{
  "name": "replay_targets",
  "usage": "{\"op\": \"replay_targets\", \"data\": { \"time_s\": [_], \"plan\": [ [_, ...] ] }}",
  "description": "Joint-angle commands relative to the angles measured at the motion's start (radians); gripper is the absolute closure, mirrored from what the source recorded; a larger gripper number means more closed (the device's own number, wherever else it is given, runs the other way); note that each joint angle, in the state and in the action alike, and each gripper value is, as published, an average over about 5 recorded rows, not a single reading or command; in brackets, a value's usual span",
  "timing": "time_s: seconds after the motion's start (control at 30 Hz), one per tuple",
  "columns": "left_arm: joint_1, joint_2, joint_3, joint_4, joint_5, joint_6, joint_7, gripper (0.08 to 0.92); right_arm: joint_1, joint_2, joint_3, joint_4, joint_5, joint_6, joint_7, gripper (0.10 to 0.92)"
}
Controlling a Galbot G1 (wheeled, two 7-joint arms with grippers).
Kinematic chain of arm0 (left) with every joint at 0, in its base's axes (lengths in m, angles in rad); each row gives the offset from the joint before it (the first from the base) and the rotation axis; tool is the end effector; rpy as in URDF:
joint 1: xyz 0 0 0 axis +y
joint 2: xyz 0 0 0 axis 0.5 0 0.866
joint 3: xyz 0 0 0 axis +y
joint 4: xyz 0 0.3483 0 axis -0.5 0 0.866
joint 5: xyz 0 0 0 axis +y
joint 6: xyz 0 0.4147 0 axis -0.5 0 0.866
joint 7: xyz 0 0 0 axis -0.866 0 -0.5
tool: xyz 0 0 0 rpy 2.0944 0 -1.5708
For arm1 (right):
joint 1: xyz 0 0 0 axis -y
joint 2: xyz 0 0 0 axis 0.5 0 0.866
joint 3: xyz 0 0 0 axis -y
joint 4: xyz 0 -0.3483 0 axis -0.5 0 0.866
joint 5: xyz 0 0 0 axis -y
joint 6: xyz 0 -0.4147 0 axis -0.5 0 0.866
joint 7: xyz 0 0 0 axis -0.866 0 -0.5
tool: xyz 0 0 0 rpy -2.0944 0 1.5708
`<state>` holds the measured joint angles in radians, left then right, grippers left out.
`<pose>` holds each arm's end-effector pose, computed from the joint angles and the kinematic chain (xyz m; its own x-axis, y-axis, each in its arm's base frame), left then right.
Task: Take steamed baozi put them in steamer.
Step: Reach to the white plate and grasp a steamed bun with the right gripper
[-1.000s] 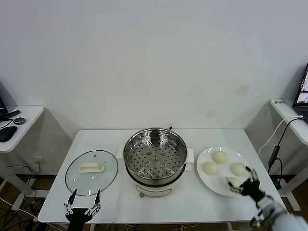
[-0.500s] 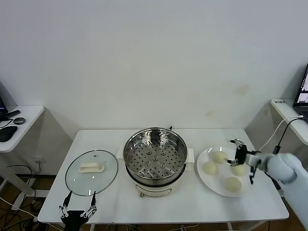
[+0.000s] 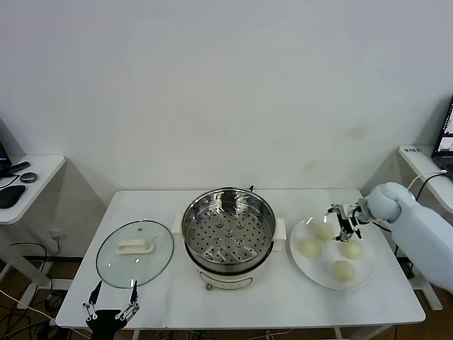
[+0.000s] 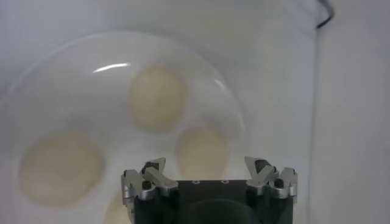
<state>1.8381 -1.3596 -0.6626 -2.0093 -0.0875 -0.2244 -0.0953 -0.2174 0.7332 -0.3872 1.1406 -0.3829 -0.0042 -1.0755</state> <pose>0.1495 0.0870 -0.3751 -0.9913 -0.0907 0.0957 -0.0731 0.9821 0.1737 0.5766 -0.1880 -0.2143 -0.3346 -0.1196 0.9348 -0.9290 -0.1247 -0.3485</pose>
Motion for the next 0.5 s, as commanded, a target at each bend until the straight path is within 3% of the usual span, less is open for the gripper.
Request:
{"op": "replay_targets", "data": {
  "time_s": [0.03,0.5],
  "plan": [
    [0.0,-0.001,-0.005,0.0,0.011,-0.003,-0.001,0.177,0.14,0.084,-0.168,-0.162,-0.035,0.007,-0.072,0.203],
    [-0.003,-0.004,-0.021,0.006,0.035,-0.02,-0.003,0.177,0.115,0.189,-0.135,-0.283,-0.105,-0.002,-0.014,0.203]
  ]
}}
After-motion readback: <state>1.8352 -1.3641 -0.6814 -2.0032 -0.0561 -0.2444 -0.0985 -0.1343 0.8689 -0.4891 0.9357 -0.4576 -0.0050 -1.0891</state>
